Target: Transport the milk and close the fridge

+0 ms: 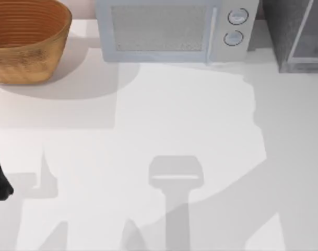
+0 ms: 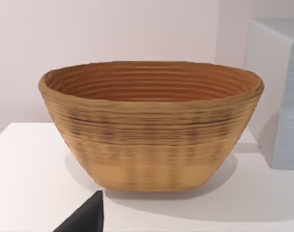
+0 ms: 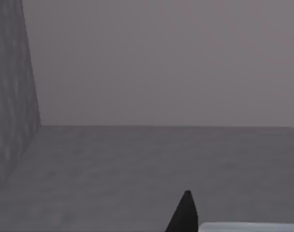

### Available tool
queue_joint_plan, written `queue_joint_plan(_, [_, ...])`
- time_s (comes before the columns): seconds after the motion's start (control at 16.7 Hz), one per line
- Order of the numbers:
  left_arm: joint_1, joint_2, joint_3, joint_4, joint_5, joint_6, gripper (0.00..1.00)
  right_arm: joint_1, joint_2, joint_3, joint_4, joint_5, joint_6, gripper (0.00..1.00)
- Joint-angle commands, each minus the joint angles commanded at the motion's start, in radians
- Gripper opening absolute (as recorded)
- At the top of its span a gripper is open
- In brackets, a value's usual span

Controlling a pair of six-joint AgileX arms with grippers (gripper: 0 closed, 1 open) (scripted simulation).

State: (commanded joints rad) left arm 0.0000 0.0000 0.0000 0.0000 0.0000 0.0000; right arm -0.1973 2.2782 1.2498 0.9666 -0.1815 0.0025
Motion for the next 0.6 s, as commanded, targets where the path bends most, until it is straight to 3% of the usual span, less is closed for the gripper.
queue_joint_plan(0.36, [0.0,0.0,0.0,0.0,0.0,0.0,1.0,-0.004,0.003,0.003,-0.001,-0.001,-0.001,0.0])
queue_joint_plan(0.6, [0.0,0.0,0.0,0.0,0.0,0.0,1.0,-0.004,0.003,0.003,-0.001,-0.001,-0.001,0.3])
